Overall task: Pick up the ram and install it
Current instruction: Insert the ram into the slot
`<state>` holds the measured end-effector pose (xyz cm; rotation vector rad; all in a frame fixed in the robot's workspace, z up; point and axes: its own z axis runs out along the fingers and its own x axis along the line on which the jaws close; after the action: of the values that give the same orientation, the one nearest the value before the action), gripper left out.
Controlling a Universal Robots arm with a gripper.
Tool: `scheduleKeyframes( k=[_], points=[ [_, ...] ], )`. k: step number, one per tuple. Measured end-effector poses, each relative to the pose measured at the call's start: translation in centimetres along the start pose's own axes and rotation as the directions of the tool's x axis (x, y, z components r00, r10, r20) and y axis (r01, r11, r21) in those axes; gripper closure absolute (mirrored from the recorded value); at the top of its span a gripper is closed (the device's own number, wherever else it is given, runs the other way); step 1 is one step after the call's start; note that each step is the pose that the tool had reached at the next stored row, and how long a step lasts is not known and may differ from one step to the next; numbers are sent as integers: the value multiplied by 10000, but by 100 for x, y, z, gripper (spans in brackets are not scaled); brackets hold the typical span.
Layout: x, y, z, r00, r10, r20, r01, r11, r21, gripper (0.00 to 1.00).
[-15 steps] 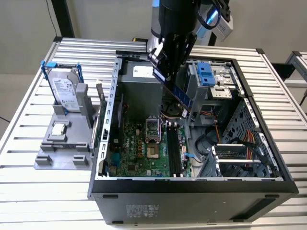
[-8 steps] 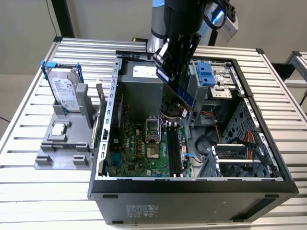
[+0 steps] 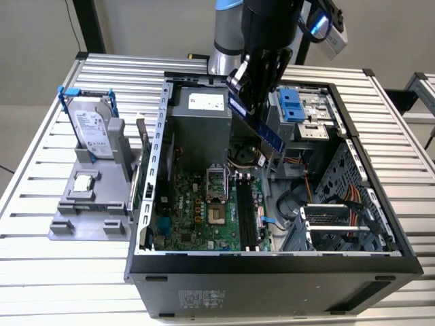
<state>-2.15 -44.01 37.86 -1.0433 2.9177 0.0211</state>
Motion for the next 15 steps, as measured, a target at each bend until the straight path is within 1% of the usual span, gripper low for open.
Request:
scheduleKeyframes(
  k=[5, 15],
  points=[
    [-30, -24, 2, 10000, 0, 0, 0, 10000, 0, 100],
    [-52, -43, 2, 10000, 16, 0, -16, 10000, 1, 100]
  ],
)
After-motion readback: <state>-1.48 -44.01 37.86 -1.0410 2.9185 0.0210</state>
